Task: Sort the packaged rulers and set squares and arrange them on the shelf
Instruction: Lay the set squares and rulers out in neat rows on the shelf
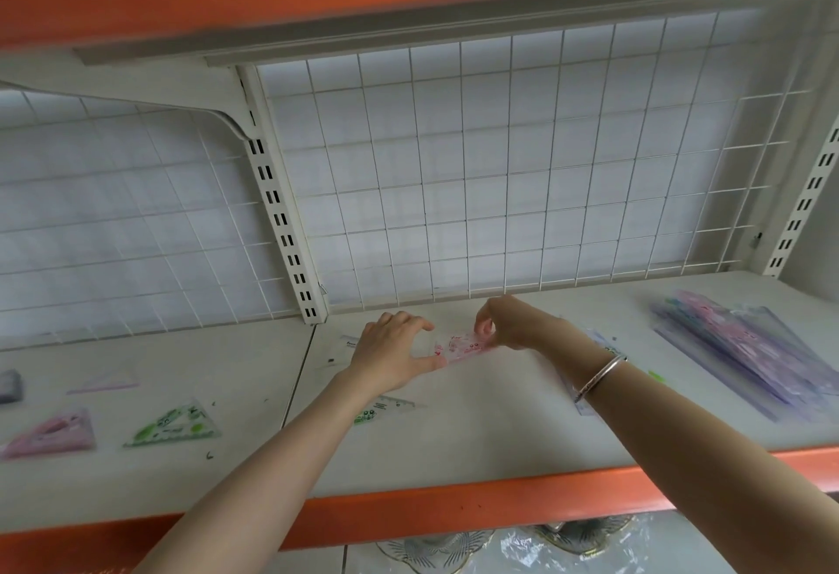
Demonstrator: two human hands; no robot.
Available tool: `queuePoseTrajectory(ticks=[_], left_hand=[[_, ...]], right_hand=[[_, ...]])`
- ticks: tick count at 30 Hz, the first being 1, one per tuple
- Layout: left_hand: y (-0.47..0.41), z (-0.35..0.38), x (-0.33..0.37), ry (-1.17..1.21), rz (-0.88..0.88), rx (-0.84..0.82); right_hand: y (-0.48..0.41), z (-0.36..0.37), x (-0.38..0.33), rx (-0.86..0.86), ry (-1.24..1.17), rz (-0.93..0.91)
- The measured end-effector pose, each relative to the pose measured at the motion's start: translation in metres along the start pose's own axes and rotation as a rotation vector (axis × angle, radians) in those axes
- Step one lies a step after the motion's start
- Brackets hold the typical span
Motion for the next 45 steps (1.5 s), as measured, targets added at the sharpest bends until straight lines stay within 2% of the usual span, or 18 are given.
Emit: queuePoseTrajectory(ticks=[5,12,19,27,39,42,45], left_hand=[[0.000,-0.002,0.003,-0.005,0.012,0.003],[-0.002,0.000,0.030,0.014,0.077,0.013],[-0.008,0.015,0.089,0.031,0.212,0.023],[-0.010,0.027,0.129,0.034,0.291,0.059],[-0.010,0.030,0.140,0.110,0.259,0.062],[-0.012,0.024,0.141,0.198,0.221,0.077],[-0.014,0.018,0.139,0.381,0.133,0.065]], right_hand=[[0.011,-0.005,0.005,0.035,0.027,0.019],[0.052,-0.041,0.031,0.240,-0.023,0.127],[0.102,-0.051,0.067,0.261,-0.062,0.296],[0.133,-0.027,0.075,0.136,-0.088,0.398],[0.147,-0.040,0.081,0.399,-0.292,0.420],[0.148,-0.050,0.080,0.512,-0.416,0.416],[0.146,-0.053,0.080,0.590,-0.633,0.425]])
Point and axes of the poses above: each hand's wrist, its own y-axis away from the middle knuckle, its own z-axis out of the palm, x = y × z, the point moved 6 cm from there along -y, towards the middle knuckle, and after that the axes turned 7 degrees about -z, right-handed, at the moved point
